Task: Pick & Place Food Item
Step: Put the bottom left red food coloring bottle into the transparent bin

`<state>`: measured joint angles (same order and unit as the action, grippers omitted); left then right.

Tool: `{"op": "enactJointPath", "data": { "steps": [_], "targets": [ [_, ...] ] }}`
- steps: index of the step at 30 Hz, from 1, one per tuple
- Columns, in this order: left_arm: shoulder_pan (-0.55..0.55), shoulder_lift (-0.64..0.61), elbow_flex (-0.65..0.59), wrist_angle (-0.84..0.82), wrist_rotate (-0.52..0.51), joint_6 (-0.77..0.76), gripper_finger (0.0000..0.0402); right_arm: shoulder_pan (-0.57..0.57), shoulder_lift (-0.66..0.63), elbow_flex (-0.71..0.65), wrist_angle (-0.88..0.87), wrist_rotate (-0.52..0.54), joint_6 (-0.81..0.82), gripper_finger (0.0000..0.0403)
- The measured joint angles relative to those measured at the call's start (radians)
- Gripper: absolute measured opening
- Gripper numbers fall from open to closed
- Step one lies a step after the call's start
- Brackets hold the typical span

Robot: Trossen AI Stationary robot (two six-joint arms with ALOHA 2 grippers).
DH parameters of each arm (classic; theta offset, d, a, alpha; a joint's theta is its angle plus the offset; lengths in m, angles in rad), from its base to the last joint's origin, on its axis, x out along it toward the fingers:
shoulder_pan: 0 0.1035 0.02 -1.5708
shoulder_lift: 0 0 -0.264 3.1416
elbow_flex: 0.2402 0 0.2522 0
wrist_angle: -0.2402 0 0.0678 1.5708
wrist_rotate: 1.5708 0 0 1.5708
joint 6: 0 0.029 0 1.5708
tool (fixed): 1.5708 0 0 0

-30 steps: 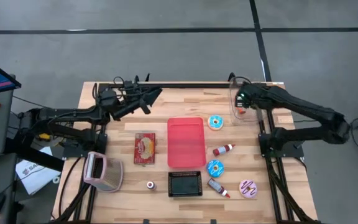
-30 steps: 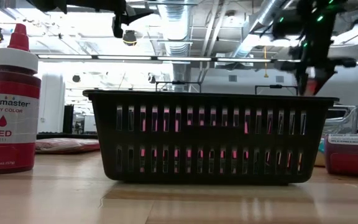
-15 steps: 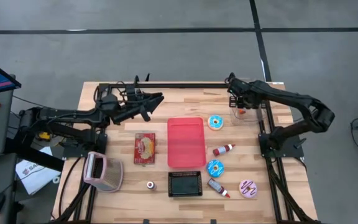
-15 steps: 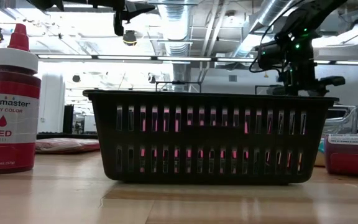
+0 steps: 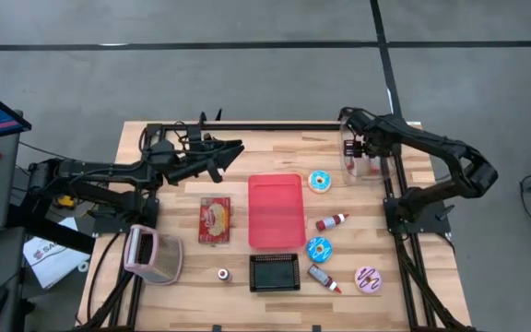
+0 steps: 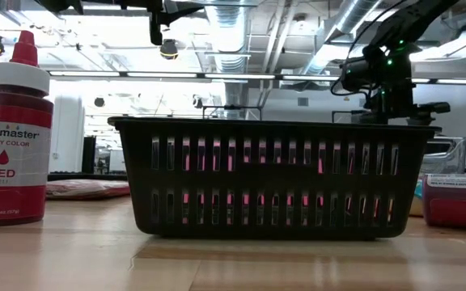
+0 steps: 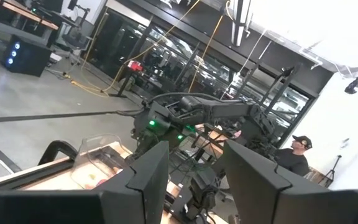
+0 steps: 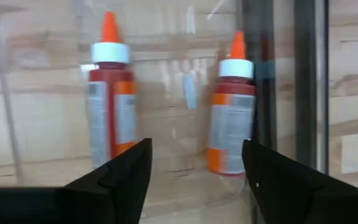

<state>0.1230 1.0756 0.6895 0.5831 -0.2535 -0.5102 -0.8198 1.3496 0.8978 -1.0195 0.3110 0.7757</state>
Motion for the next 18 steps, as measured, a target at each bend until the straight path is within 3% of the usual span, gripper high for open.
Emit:
{"op": "enactJointPath", "data": {
  "steps": [4, 9, 13, 18],
  "targets": [
    [0.000, -0.004, 0.000, -0.008, 0.032, 0.003, 0.0149, 0.021, -0.046, 0.000, -0.005, -0.045, -0.014, 0.0254],
    [0.001, -0.004, 0.000, -0.106, 0.080, 0.005, 0.0149, 0.143, -0.169, 0.000, -0.037, -0.089, 0.042, 0.0255],
    [-0.004, -0.003, 0.000, -0.155, 0.090, 0.015, 0.0149, 0.309, -0.293, 0.000, -0.046, -0.146, 0.169, 0.0255],
    [-0.006, -0.003, 0.000, -0.154, 0.093, 0.039, 0.0149, 0.610, -0.397, 0.000, 0.035, -0.207, 0.261, 0.0255]
  ]
}}
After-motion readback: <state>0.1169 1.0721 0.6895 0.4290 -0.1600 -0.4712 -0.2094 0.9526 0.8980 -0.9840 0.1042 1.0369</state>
